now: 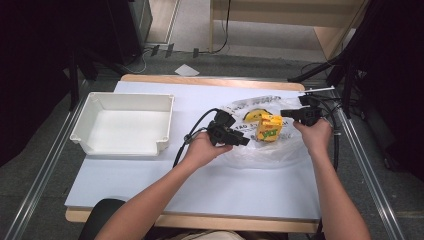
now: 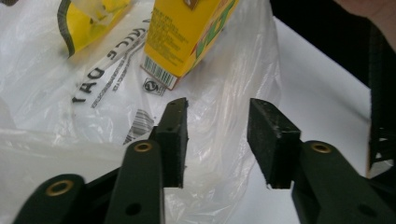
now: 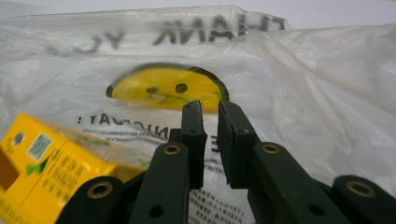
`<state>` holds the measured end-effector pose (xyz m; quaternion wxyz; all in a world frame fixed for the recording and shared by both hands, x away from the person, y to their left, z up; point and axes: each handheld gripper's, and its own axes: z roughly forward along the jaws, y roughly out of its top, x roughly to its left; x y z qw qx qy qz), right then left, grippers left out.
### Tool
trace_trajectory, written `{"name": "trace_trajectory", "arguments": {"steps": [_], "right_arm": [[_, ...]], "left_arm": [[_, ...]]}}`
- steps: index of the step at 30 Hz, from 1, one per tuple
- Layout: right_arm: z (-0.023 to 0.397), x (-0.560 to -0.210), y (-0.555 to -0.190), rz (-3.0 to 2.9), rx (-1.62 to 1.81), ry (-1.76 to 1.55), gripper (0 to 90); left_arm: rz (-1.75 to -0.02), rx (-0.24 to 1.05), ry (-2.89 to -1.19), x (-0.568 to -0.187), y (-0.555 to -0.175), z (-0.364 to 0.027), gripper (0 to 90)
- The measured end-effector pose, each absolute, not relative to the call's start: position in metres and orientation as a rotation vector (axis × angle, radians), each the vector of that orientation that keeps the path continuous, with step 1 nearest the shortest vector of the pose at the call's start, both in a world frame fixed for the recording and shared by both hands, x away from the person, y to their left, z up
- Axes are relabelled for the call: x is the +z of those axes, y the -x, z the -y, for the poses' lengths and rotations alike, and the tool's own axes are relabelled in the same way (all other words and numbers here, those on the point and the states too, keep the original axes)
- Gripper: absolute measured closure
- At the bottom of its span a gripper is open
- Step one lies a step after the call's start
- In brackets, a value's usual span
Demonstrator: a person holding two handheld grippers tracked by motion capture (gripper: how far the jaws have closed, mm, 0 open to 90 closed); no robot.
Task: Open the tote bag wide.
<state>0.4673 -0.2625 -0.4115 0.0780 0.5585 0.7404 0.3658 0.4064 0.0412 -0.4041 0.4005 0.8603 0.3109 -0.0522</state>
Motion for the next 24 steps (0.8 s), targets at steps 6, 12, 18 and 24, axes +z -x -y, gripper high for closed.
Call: {"name": "trace_trajectory", "arguments": {"steps": [6, 12, 18, 24], "right_arm": [[0.272, -0.407, -0.446, -2.225, 1.107, -1.661, 77.3], [0.276, -0.403, -0.424, -2.237, 1.128, -1.639, 73.8], [0.272, -0.403, -0.404, -2.255, 1.158, -1.6, 72.8], [0.266, -0.409, -0.387, -2.284, 1.192, -1.568, 68.7]], "left_arm": [[-0.766, -0.119, -2.18, -0.394, -0.414, -0.045, 52.0], [-0.744, -0.118, -2.187, -0.383, -0.421, -0.046, 49.4], [-0.725, -0.106, -2.19, -0.377, -0.426, -0.045, 49.0], [-0.705, -0.109, -2.202, -0.373, -0.431, -0.044, 47.1]]}}
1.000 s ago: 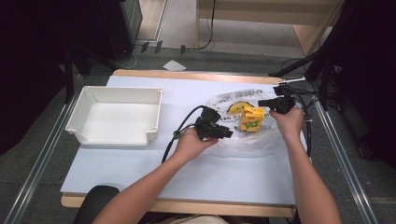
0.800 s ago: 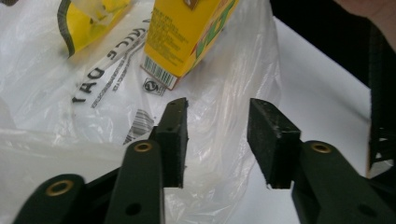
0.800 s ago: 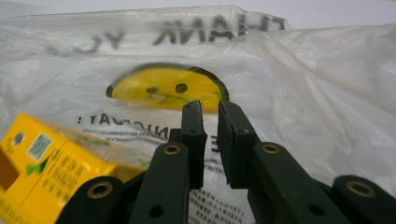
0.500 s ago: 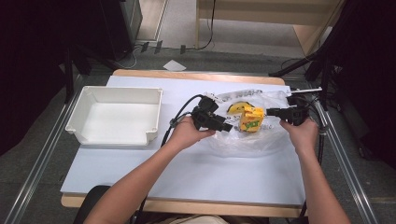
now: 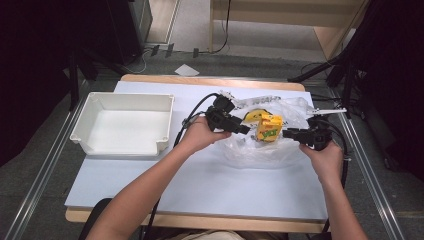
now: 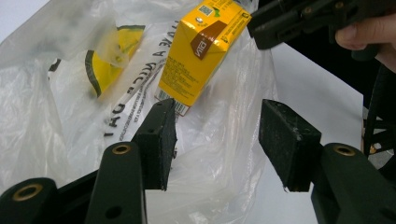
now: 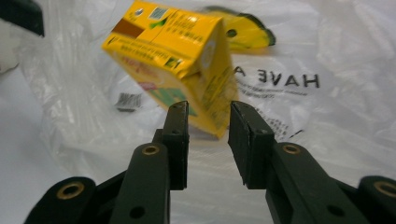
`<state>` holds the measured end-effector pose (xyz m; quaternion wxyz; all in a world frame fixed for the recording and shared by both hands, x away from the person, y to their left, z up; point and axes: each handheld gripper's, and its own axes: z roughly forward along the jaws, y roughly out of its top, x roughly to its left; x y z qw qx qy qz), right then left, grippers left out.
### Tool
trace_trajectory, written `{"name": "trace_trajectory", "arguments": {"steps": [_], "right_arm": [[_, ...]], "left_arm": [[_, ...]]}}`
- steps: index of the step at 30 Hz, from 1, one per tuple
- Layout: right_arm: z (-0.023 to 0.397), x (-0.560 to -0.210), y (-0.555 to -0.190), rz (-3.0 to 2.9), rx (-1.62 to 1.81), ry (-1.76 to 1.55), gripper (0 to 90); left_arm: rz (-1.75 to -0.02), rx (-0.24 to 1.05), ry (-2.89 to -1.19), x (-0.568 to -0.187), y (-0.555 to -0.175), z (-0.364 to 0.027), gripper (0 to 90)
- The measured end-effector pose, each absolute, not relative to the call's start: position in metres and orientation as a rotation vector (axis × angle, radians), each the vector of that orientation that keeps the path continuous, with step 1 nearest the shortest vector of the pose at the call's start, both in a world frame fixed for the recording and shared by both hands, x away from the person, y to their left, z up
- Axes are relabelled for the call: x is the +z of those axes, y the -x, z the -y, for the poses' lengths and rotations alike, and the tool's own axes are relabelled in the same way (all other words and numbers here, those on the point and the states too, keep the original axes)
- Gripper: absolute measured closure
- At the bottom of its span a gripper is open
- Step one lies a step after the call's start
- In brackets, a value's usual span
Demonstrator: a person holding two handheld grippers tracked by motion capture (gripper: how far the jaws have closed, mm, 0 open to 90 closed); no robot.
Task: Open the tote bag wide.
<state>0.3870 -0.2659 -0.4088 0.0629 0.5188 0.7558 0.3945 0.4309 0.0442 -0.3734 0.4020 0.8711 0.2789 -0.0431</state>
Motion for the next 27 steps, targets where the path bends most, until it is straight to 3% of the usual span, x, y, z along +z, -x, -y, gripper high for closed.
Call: {"name": "trace_trajectory", "arguments": {"steps": [11, 27], "right_arm": [[0.25, -0.414, -0.361, -2.335, 1.24, -1.492, 56.7], [0.24, -0.43, -0.333, -2.37, 1.237, -1.442, 53.3]], "left_arm": [[-0.647, -0.107, -2.215, -0.368, -0.443, -0.042, 42.3], [-0.545, -0.097, -2.256, -0.359, -0.464, -0.026, 40.5]]}}
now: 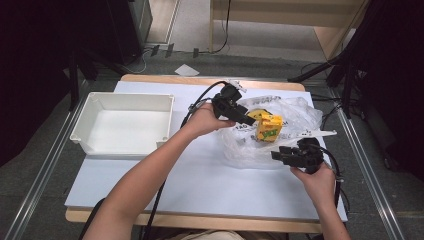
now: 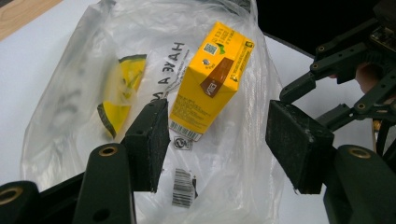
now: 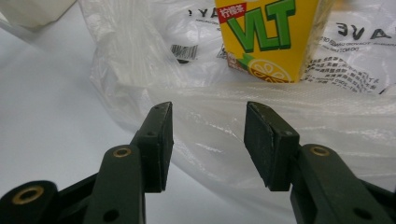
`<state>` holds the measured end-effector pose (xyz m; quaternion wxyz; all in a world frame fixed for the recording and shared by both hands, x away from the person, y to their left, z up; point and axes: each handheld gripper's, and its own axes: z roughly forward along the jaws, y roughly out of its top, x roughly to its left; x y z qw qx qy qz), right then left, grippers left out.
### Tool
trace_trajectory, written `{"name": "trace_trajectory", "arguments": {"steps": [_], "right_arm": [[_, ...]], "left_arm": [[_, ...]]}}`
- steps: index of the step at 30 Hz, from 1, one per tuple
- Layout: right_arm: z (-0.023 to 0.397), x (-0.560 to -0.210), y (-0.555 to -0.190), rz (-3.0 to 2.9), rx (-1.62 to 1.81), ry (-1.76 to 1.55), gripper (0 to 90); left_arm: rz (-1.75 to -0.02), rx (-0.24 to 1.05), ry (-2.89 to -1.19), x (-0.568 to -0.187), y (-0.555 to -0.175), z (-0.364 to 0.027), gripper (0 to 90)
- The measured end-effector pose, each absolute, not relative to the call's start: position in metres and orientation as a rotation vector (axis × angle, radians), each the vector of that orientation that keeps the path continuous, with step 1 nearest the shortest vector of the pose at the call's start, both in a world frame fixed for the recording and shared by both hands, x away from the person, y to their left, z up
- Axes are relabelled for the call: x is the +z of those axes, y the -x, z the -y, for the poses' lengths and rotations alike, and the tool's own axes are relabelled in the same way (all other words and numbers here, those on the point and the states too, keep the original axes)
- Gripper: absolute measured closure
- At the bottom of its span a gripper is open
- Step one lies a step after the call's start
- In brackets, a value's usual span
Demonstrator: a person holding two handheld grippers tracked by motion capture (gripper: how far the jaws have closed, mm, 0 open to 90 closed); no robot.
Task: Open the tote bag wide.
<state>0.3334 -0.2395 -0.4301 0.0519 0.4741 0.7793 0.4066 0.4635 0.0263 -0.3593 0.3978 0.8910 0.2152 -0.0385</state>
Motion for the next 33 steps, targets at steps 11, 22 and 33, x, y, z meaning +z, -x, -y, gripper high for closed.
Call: {"name": "trace_trajectory", "arguments": {"steps": [11, 22, 33], "right_arm": [[0.237, -0.425, -0.321, -2.358, 1.268, -1.407, 52.0], [0.225, -0.421, -0.309, -2.406, 1.285, -1.352, 51.7], [0.221, -0.429, -0.308, -2.432, 1.286, -1.355, 52.0]], "left_arm": [[-0.471, -0.158, -2.285, -0.368, -0.479, -0.01, 38.2], [-0.411, -0.18, -2.285, -0.374, -0.482, 0.008, 37.2], [-0.355, -0.144, -2.312, -0.393, -0.486, 0.022, 35.0]]}}
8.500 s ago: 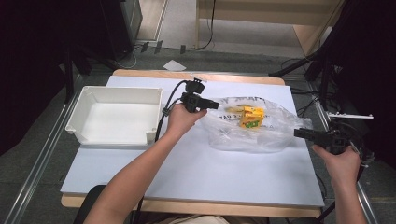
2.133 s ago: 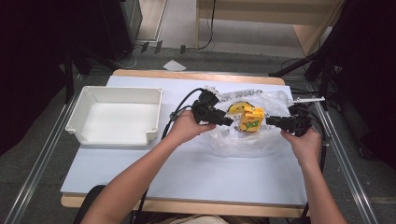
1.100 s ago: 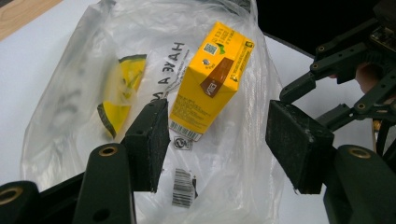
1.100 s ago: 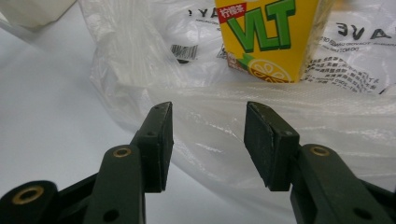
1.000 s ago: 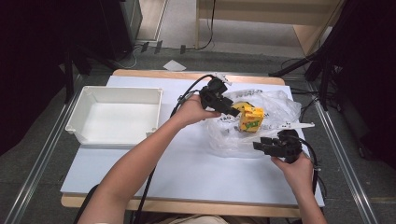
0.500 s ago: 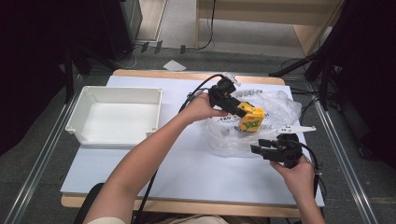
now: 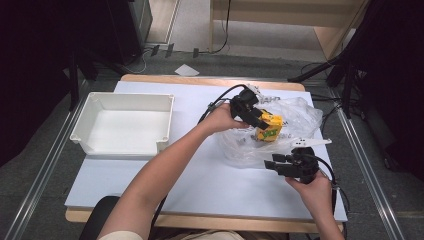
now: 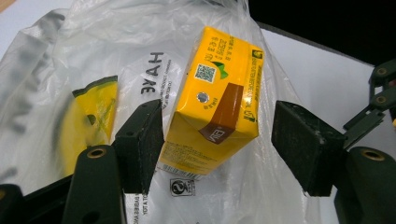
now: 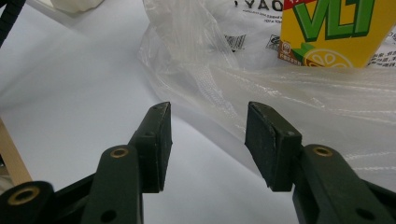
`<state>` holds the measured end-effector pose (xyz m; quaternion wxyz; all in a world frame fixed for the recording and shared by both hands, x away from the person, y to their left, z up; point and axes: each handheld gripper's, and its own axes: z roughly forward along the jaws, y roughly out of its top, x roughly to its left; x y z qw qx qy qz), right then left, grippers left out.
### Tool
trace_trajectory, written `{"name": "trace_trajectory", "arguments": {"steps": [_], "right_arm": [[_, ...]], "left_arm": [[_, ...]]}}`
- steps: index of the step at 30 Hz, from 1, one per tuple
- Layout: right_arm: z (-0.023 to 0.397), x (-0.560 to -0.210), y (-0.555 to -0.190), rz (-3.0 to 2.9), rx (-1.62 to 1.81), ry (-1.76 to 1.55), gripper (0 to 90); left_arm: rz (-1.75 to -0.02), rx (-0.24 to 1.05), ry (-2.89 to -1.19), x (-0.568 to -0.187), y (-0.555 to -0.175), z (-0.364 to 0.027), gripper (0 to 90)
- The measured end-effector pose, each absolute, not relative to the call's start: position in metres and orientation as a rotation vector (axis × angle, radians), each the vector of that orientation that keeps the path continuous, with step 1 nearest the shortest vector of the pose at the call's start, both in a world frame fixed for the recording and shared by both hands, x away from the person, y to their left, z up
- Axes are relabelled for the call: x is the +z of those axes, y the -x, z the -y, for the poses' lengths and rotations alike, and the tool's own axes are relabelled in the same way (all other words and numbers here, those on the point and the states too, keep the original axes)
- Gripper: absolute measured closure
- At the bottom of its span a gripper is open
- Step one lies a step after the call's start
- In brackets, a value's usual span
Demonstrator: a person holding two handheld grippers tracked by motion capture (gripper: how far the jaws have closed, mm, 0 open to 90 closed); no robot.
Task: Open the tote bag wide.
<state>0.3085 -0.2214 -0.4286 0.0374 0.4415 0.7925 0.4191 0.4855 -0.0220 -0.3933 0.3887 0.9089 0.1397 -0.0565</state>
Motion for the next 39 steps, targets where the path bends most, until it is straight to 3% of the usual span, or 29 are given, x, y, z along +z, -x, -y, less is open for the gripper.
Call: {"name": "trace_trajectory", "arguments": {"steps": [17, 39], "right_arm": [[0.217, -0.437, -0.311, -2.466, 1.29, -1.364, 52.6], [0.214, -0.442, -0.312, -2.489, 1.285, -1.363, 53.1]], "left_arm": [[-0.375, -0.163, -2.315, -0.414, -0.488, 0.04, 37.9], [-0.337, -0.074, -2.342, -0.414, -0.484, 0.045, 46.0]]}}
